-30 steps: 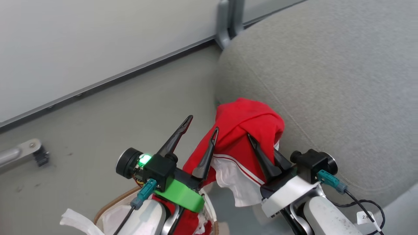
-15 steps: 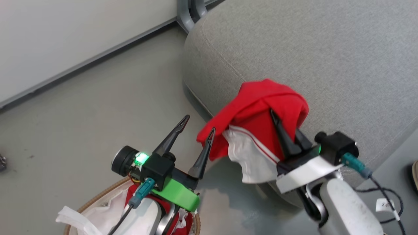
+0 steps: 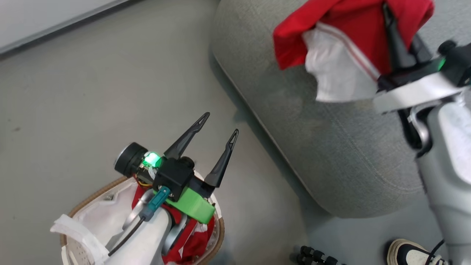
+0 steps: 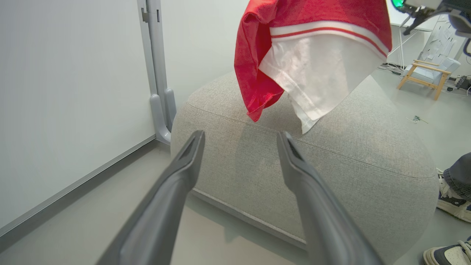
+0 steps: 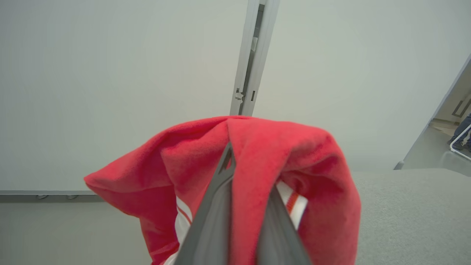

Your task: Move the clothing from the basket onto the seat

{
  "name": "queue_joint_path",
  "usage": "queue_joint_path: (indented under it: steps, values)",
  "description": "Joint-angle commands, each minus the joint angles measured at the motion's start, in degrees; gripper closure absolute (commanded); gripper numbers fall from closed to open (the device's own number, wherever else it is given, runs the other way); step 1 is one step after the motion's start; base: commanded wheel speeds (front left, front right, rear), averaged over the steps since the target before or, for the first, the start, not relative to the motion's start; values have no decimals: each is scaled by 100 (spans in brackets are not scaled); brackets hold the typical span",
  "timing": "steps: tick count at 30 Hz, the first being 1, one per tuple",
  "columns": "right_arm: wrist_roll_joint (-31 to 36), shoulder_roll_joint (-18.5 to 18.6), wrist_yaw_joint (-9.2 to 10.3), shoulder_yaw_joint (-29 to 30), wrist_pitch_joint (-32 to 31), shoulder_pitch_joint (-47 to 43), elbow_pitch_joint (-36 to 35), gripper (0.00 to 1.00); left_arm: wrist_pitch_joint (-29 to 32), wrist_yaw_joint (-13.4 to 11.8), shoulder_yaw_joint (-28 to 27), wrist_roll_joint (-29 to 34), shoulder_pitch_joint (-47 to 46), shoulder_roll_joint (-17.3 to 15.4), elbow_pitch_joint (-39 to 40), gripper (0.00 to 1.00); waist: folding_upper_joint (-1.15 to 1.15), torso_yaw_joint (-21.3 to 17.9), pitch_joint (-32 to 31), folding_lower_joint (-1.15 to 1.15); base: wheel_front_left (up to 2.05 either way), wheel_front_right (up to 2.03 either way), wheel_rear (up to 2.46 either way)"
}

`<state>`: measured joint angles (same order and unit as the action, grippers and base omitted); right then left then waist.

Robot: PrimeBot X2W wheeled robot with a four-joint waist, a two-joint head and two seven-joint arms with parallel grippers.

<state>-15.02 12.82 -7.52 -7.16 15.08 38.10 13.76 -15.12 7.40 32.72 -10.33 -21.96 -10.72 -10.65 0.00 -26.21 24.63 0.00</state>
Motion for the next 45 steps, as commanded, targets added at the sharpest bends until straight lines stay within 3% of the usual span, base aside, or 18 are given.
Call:
queue_joint_path:
  steps: [1, 8, 15, 22, 23, 24, 25, 26, 27, 37, 45]
  values:
    - [32, 117, 7, 88, 13, 261, 99, 100, -5, 17, 11, 48, -163, -107, 17, 0, 0, 308, 421, 0, 0, 0, 0]
    - [177, 538, 6, 956, 12, 1202, 750, 100, -5, 17, 201, 82, -514, -299, 75, 0, 0, 664, 1016, 0, 0, 0, 0]
    - [415, 541, 7, 1865, 13, 1642, 1683, 100, -5, 17, 248, 109, -710, -379, 104, 0, 0, 908, 1358, 0, 0, 0, 0]
    - [757, 301, 7, 2361, 13, 1191, 2198, 100, -5, 17, 266, 99, -754, -332, 65, 0, 0, 1007, 1380, 0, 0, 0, 0]
    - [781, 257, 7, 2390, 13, 1133, 2219, 88, -5, 17, 265, 99, -750, -331, 59, 0, 0, 1004, 1366, 0, 0, 0, 0]
    - [798, 186, 7, 2424, 13, 1034, 2233, 60, -5, 17, 256, 103, -742, -331, 47, 0, 0, 996, 1337, 0, 0, 0, 0]
    - [806, 128, 7, 2464, 13, 944, 2223, 44, -5, 17, 246, 102, -733, -329, 37, 0, 0, 987, 1310, 0, 0, 0, 0]
    - [805, 74, 7, 2533, 13, 831, 2187, 15, -5, 17, 224, 97, -718, -321, 18, 0, 0, 974, 1269, 0, 0, 0, 0]
    - [808, 12, 7, 2566, 13, 731, 2152, 0, -5, 17, 207, 97, -704, -312, -4, 0, 0, 966, 1230, 0, 0, 0, 0]
    - [768, -453, 7, 2473, 13, -437, 1802, 0, -5, 17, -329, 128, -394, -120, -146, 0, 0, 916, 630, 0, 0, 0, 0]
    - [759, -615, 7, 1803, 13, -986, 1087, 0, -5, 16, -1037, 198, -101, 114, -220, 0, 0, 1115, 186, 0, 0, 0, 0]
